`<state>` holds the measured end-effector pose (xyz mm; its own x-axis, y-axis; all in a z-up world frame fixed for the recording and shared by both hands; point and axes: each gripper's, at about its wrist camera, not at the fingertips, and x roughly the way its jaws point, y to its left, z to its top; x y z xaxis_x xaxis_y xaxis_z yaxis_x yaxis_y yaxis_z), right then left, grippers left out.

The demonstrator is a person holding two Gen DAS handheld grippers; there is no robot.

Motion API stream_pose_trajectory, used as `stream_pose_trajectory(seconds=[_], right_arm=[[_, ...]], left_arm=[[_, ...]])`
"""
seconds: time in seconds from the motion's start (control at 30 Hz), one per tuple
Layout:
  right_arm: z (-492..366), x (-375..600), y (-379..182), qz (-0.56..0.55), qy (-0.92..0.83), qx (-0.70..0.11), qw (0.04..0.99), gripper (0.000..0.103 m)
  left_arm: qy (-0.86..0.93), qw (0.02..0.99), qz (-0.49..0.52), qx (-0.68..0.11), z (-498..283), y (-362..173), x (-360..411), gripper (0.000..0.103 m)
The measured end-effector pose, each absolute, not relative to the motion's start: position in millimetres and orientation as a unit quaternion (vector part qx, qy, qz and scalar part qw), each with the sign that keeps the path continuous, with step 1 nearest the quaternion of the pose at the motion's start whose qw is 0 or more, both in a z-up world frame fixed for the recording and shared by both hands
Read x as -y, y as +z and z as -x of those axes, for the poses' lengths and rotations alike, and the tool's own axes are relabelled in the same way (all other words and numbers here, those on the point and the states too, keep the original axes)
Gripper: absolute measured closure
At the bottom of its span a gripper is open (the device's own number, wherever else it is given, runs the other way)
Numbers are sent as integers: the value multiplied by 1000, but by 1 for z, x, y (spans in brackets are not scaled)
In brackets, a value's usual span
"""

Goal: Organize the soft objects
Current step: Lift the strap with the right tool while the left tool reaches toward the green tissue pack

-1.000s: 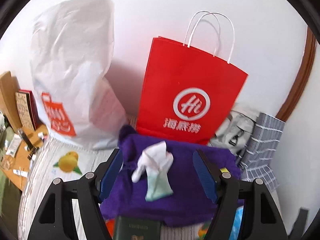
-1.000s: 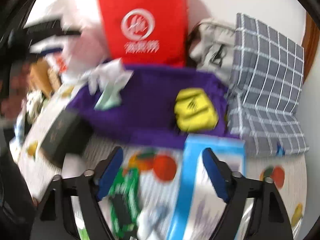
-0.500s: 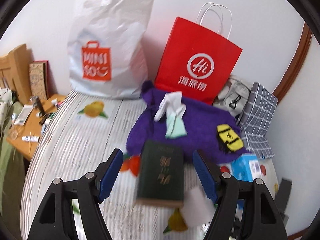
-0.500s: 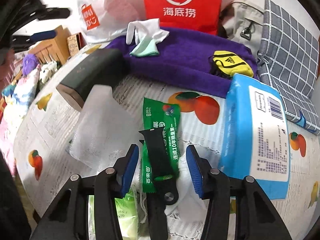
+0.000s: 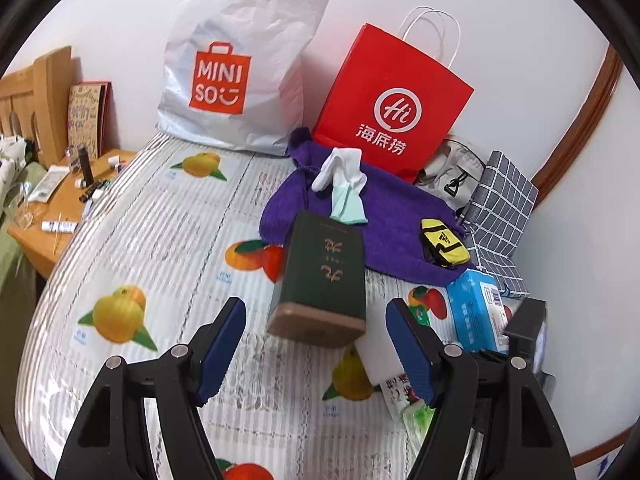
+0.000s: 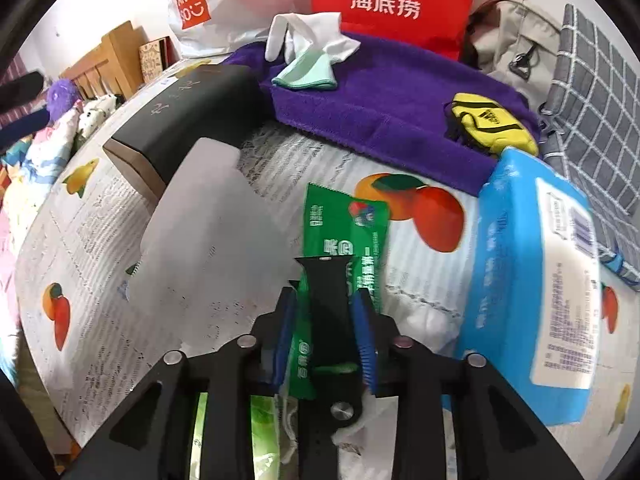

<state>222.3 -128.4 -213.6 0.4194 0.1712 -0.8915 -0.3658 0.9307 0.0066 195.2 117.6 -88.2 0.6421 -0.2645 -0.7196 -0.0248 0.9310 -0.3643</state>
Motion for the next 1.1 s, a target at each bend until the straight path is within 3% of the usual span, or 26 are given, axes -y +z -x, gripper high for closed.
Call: stream_pose_trajectory(seconds=[0.07,0.17,0.57,0.9,1.1], right_arm=[[-223,124,-214,111,155,-507,840,74],[-220,122,-205,113,163,-498,844,84],[-186,141,-165,10,176,-460,870,84],[-139,168,-128,1,156,-418,895,85],[-107,196,-138,12,115,-426,897,85]], left_arm=[[-69,887,178,-421,-190,-91,-120,32],[-68,886,177,-424,-181,-93,-122,32],[-70,877,161,-448,-157,-108,-110,32],[-96,861,131,-482,-142,-127,-63,32],[-107,854,108,-498,-134,-134,-32,32]])
